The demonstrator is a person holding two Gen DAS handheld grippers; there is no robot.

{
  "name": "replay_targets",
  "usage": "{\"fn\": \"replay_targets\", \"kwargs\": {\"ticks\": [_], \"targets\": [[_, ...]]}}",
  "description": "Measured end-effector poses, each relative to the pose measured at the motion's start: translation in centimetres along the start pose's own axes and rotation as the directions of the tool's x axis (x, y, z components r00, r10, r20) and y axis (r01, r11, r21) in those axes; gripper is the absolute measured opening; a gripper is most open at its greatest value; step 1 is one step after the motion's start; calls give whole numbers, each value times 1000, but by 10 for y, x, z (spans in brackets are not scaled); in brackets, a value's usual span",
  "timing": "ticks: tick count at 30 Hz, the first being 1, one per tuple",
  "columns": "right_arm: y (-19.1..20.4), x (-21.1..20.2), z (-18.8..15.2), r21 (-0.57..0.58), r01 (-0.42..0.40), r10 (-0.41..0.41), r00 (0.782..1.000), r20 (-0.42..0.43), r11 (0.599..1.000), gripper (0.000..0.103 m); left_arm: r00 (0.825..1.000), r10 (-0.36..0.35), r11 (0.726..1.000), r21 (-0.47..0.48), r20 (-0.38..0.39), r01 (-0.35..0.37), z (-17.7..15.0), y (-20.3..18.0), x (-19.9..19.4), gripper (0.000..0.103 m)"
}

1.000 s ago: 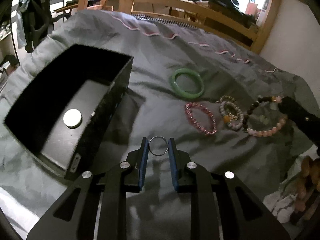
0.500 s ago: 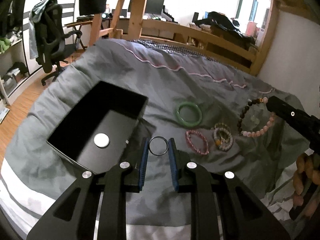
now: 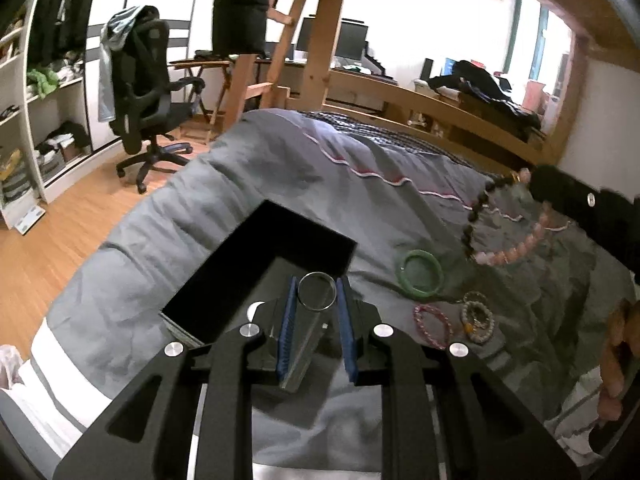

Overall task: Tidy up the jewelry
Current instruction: 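Carry the ring into the black box with the left tool while the right tool drops its bracelet there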

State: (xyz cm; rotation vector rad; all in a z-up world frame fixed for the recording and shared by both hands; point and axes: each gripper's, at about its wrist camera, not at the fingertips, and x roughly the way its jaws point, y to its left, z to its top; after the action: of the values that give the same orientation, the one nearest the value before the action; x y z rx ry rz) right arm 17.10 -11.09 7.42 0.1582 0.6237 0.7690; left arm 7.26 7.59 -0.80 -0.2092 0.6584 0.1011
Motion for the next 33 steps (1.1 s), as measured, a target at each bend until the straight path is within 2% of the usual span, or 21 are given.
{"fn": "replay_targets", "kwargs": {"ticks": [8, 16, 22, 26, 27, 28, 29, 30, 31, 32, 33], "targets": [[25, 41, 10, -28, -61, 60, 998, -33, 998, 9, 998, 56, 998, -22, 29, -56, 5, 11, -1, 20], [36, 77, 3, -27, -89, 86, 992, -95, 996, 9, 997, 71, 996, -54, -12, -71, 3, 21, 9, 20], [34, 105, -7, -6, -93, 91, 985, -147, 996, 9, 993, 99, 991, -81, -57, -104, -1, 32, 19, 20], [30, 122, -14, 23, -100, 102, 975, -195, 995, 10, 993, 93, 990, -98, -68, -100, -1, 36, 20, 20], [30, 125, -15, 29, -97, 101, 972, -213, 995, 13, 993, 94, 990, -101, -66, -101, -1, 36, 19, 20], [30, 126, -15, 30, -93, 97, 971, -217, 995, 27, 993, 97, 989, -104, -60, -103, 0, 37, 18, 22], [29, 124, -14, 31, -94, 99, 973, -207, 995, 39, 994, 100, 989, -107, -54, -105, 0, 37, 16, 28], [28, 120, -12, 36, -94, 99, 979, -180, 995, 68, 993, 103, 988, -109, -49, -108, 1, 38, 15, 33], [26, 114, -10, 45, -94, 100, 984, -147, 995, 84, 993, 106, 988, -111, -44, -111, 0, 38, 14, 43], [24, 109, -7, 52, -91, 97, 988, -123, 994, 86, 993, 111, 987, -115, -37, -115, 0, 38, 13, 52], [20, 103, -2, 56, -74, 79, 991, -107, 996, 86, 993, 114, 986, -121, -30, -117, 0, 39, 11, 57]]}}
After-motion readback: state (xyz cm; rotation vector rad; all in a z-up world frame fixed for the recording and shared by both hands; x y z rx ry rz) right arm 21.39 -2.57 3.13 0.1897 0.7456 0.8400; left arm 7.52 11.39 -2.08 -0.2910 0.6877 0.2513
